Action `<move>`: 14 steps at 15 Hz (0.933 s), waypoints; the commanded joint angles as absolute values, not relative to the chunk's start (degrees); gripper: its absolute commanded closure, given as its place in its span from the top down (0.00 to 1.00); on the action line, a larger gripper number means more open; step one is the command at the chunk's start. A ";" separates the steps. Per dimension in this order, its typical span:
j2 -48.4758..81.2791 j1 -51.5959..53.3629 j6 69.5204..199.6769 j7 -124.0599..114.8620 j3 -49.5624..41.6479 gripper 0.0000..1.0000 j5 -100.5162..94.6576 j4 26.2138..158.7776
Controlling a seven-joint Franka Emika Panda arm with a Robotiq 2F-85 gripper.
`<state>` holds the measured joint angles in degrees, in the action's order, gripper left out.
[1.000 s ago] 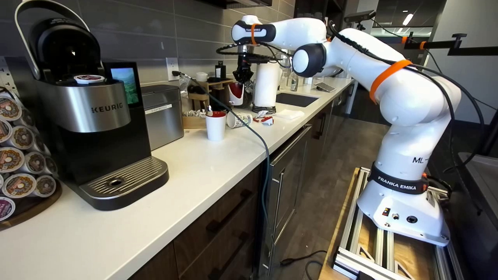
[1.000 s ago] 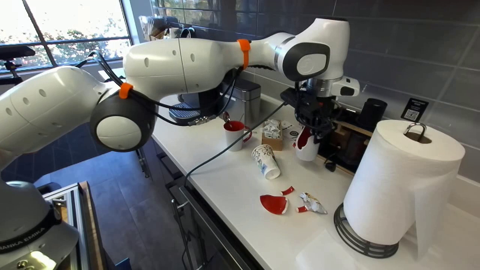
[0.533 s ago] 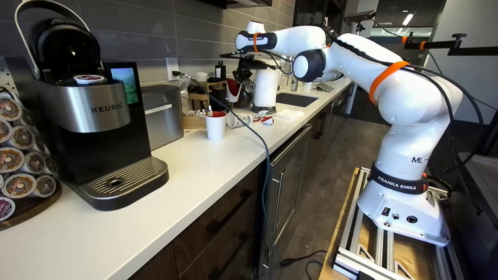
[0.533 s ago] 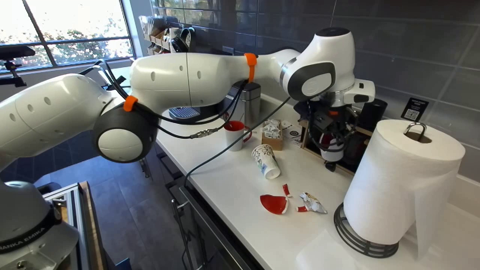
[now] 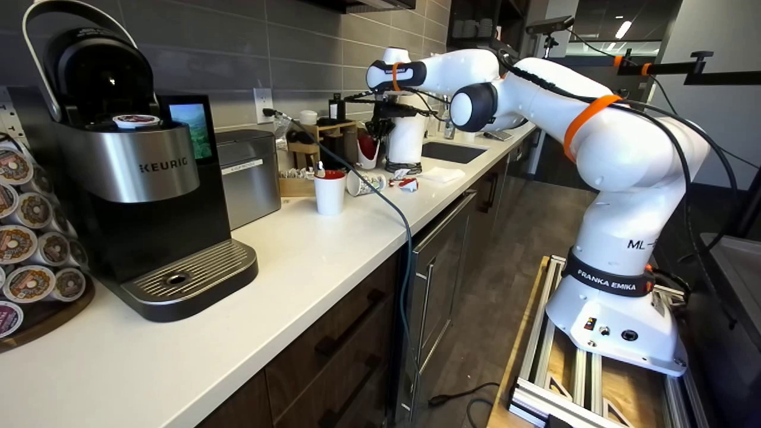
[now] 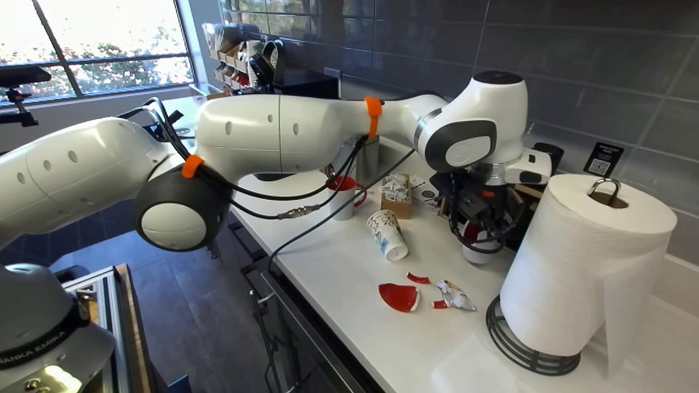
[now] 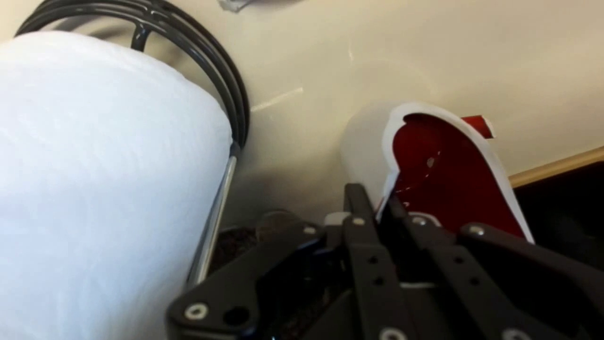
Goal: Pour out the contents from the broken cup
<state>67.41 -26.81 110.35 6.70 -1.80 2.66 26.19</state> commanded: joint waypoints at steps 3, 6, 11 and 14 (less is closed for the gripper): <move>68.84 -26.58 105.43 6.36 -1.61 0.03 3.54 24.56; 69.60 -26.77 106.03 5.89 -1.01 0.03 4.28 24.29; 69.73 -26.86 105.57 4.99 -0.49 0.22 4.82 24.79; 69.07 -27.03 105.88 4.38 -0.33 0.50 5.30 25.39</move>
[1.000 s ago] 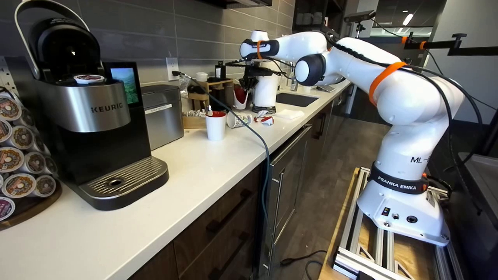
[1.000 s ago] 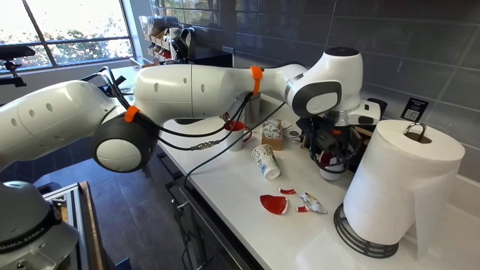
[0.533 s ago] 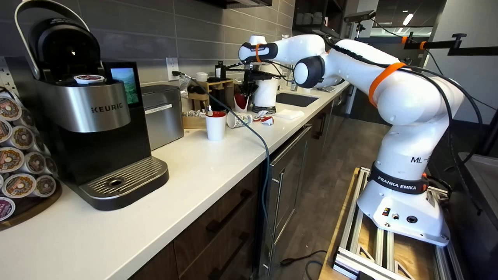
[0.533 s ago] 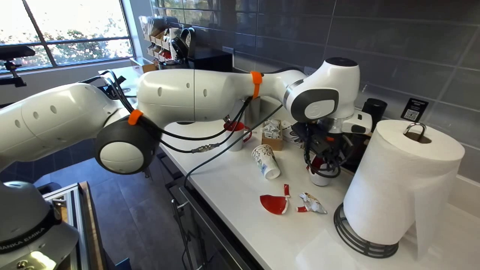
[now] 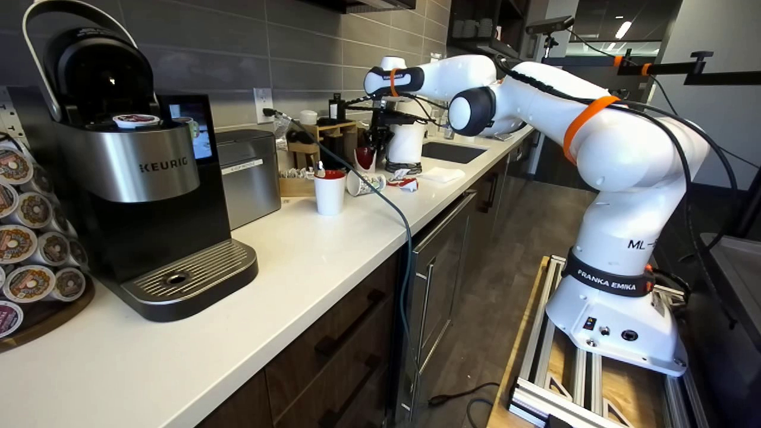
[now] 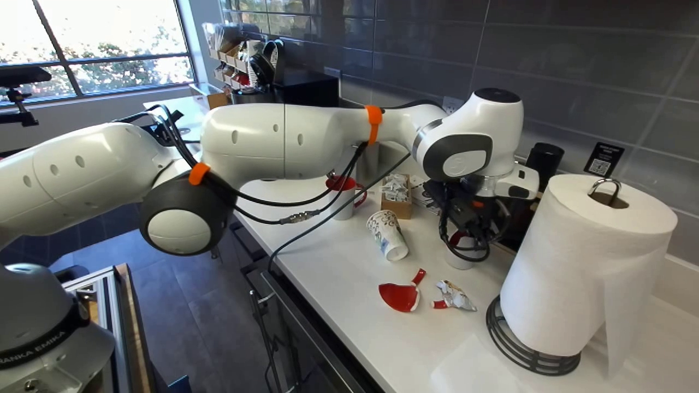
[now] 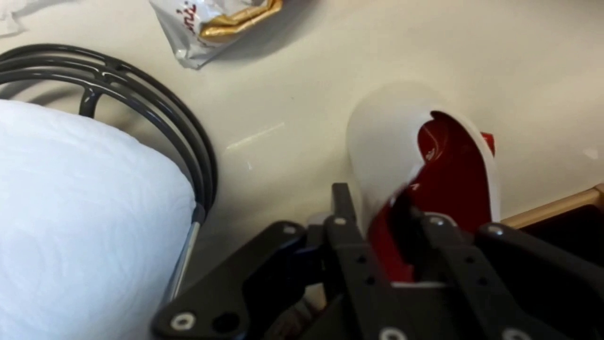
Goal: Pour out the contents from the broken cup
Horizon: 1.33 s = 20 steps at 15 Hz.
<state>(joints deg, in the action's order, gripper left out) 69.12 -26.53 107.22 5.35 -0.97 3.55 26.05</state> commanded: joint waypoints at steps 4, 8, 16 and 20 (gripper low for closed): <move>65.99 -28.09 104.35 3.83 0.71 0.81 6.74 26.61; 61.21 -29.92 95.46 11.35 2.47 1.00 8.12 27.55; 55.32 -33.39 77.31 28.41 6.46 1.00 12.07 26.54; 55.24 -32.69 76.63 28.81 5.48 1.00 11.23 25.71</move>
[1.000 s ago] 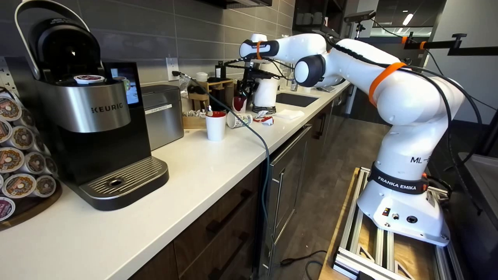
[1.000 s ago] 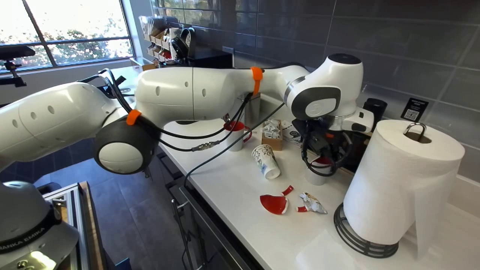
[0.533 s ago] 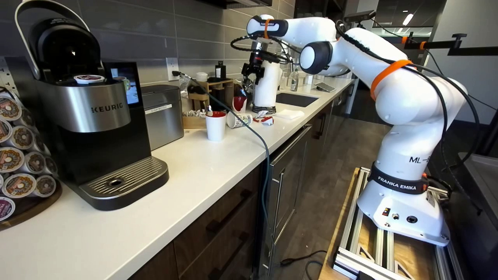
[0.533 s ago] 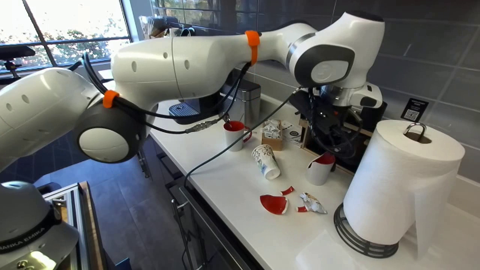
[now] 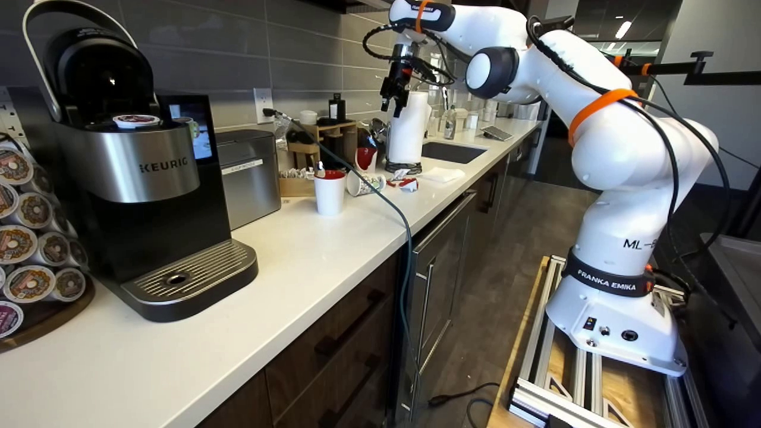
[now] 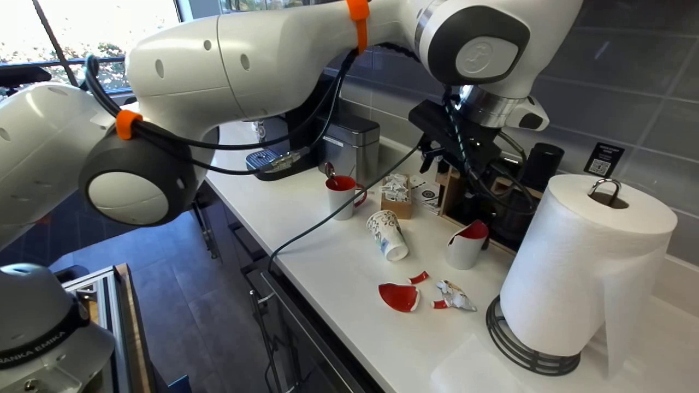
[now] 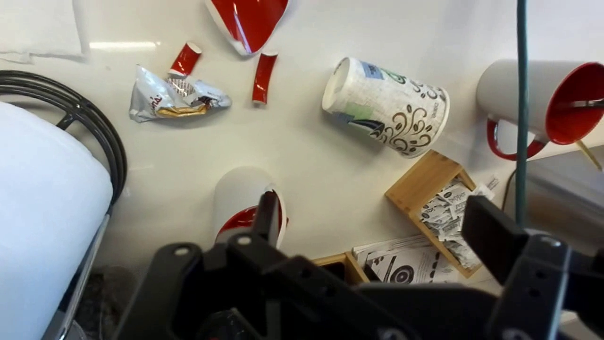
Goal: Pour out the contents from the broken cup
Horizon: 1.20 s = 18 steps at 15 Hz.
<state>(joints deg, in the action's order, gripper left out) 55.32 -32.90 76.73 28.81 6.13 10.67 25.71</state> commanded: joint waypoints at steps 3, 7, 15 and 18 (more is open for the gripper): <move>55.16 -32.68 76.39 29.58 5.58 1.00 11.25 25.75; 53.82 -36.00 77.74 28.18 5.99 1.00 13.02 25.44; 51.80 -47.94 80.12 36.74 8.40 1.00 18.15 24.67; 51.78 -46.57 79.68 35.22 7.26 1.00 16.01 24.55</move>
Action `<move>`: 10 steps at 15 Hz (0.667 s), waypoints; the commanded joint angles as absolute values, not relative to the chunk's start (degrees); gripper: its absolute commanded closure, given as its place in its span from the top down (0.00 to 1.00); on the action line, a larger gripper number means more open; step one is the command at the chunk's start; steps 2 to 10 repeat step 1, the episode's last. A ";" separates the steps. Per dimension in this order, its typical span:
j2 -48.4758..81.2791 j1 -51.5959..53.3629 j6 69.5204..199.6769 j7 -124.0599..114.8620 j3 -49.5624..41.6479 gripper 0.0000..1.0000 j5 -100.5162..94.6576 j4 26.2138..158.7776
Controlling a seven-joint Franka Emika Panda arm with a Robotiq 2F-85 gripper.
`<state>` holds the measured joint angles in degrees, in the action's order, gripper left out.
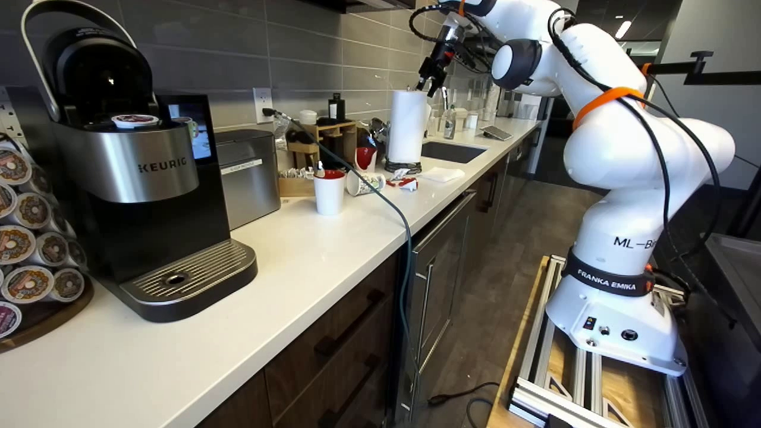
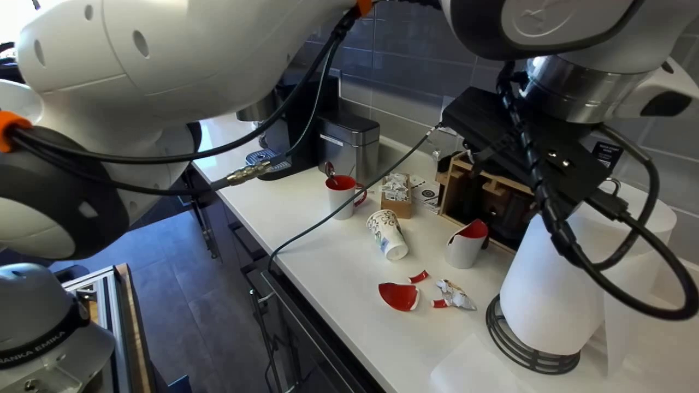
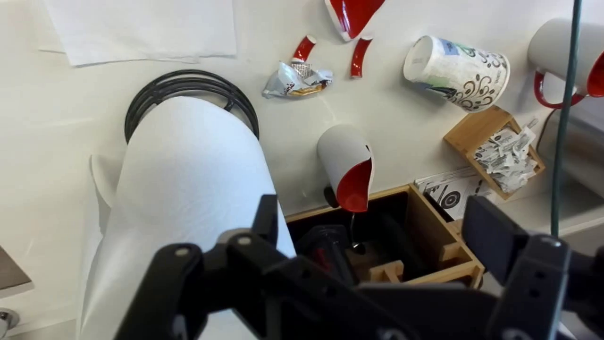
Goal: Pour out the contents from the broken cup
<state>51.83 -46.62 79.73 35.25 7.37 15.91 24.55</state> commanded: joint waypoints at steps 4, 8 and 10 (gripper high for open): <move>51.83 -46.40 79.68 35.22 7.26 1.00 16.01 24.55; 51.83 -46.40 79.68 35.22 7.26 1.00 16.01 24.55; 51.83 -46.40 79.68 35.22 7.26 1.00 16.01 24.55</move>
